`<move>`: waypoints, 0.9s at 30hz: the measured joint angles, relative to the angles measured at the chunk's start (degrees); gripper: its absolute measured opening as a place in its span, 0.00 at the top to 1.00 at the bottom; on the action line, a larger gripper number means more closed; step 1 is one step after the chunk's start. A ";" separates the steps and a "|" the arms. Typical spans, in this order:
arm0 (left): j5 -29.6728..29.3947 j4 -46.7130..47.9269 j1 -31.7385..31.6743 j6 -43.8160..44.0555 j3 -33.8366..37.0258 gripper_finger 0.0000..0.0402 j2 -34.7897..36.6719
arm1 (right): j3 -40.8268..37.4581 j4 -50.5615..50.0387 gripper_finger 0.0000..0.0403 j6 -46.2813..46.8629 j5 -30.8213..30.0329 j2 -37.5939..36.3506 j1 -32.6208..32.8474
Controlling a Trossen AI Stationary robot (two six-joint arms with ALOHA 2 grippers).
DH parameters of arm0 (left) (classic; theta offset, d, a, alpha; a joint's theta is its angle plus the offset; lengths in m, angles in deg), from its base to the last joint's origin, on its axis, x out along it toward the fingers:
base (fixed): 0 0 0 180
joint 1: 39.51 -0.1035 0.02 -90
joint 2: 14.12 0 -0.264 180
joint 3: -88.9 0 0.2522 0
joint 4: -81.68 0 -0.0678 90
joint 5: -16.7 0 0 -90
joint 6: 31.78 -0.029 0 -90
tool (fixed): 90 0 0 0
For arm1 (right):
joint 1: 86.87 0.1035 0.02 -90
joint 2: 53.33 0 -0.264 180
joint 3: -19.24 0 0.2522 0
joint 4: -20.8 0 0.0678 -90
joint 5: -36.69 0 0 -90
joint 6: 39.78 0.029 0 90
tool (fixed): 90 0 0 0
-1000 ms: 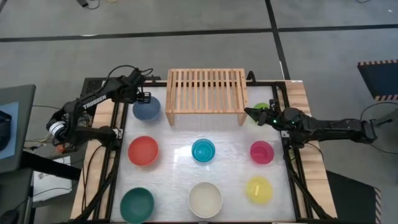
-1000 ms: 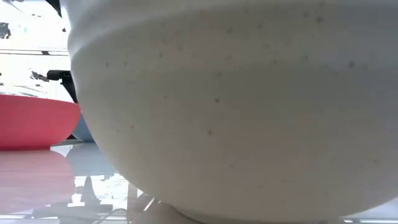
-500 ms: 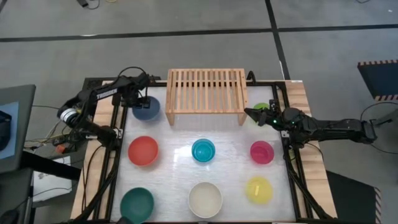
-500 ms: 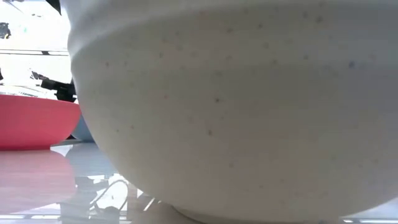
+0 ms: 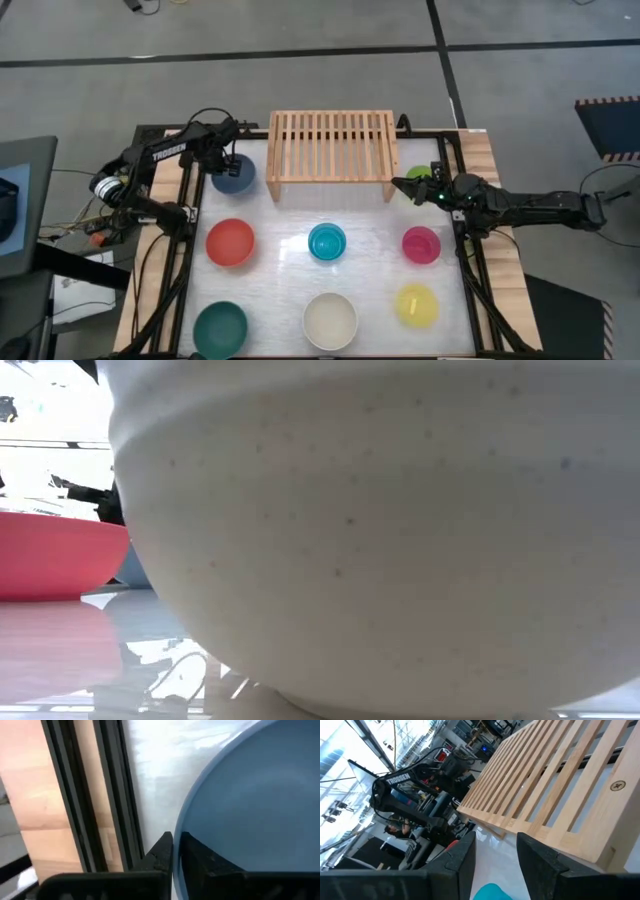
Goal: Place and stack bowls onto a shelf
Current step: Put the blue bowl on the shelf
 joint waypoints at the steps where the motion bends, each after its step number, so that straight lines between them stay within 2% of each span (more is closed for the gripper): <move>1: -0.47 0.94 0.50 0.35 -0.42 0.99 1.36 | 0.00 0.20 0.60 0.06 0.01 -0.07 0.04; 6: -2.62 3.12 3.10 2.00 -4.93 1.00 12.01 | 0.00 1.39 0.68 0.71 -0.08 -0.07 0.91; 11: -2.03 -3.61 9.61 -2.23 -13.28 1.00 19.86 | 1.93 1.26 0.72 -2.79 -2.50 0.58 2.30; 13: -4.04 -7.23 12.82 -3.57 -17.29 1.00 20.72 | 3.08 1.08 0.72 -3.95 -3.80 1.00 2.13; 16: -6.80 -9.00 16.12 -4.12 -23.16 1.00 20.17 | 4.93 0.84 0.72 -5.39 -4.60 2.02 1.13; 19: -5.97 -11.81 17.77 -4.10 -27.61 1.00 17.26 | 6.90 0.07 0.72 -6.25 -4.56 2.79 -0.07; 27: -1.06 -11.64 19.35 -5.71 -34.79 1.00 2.30 | 13.74 -4.55 0.72 -12.22 -3.16 6.54 -0.01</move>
